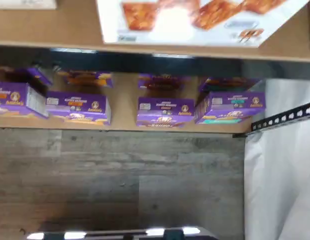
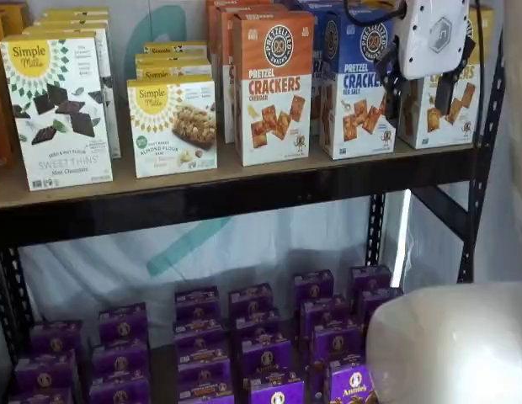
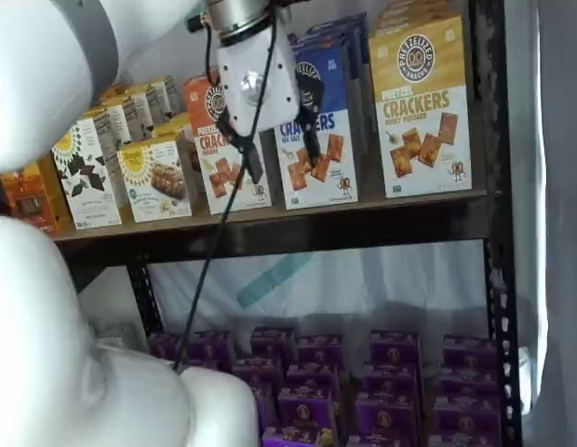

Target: Retrieve the yellow and white box located on the top shelf, the sixth one from the left

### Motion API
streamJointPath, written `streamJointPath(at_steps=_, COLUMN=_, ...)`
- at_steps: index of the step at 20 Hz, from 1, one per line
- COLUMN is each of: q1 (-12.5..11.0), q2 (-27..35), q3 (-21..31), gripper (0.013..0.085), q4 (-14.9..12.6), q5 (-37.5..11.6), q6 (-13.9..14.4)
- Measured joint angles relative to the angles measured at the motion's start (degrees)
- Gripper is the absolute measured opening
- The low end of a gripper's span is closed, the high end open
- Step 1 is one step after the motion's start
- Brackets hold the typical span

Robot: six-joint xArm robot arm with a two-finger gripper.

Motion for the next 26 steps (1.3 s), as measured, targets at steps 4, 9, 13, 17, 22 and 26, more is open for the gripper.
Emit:
streamJointPath(at_steps=4, q1=-4.36, q2=2.04, q3=-0.2, gripper=0.085, q4=0.86, q5=-3.55, q6=-3.92)
streamJointPath(at_steps=9, q1=-9.19, q2=5.07, q3=-1.74, gripper=0.085, q4=2.13, q5=-6.77, q6=-8.34)
streamJointPath(at_steps=13, q1=-13.3, q2=7.76, q3=-3.7, gripper=0.085, q4=3.55, q5=-8.71, q6=-12.18)
streamJointPath(at_steps=17, q1=-17.56, q2=11.33, q3=-6.71, gripper=0.085, q4=5.34, q5=-10.15, q6=-16.28)
streamJointPath(at_steps=22, q1=-19.94, q2=14.24, q3=-9.58, gripper=0.085, q4=6.31, q5=-11.69, q6=-18.53)
streamJointPath(at_steps=26, q1=-21.08, q2=16.15, q3=-11.82, gripper=0.085, q4=6.64, q5=-11.69, q6=-19.61)
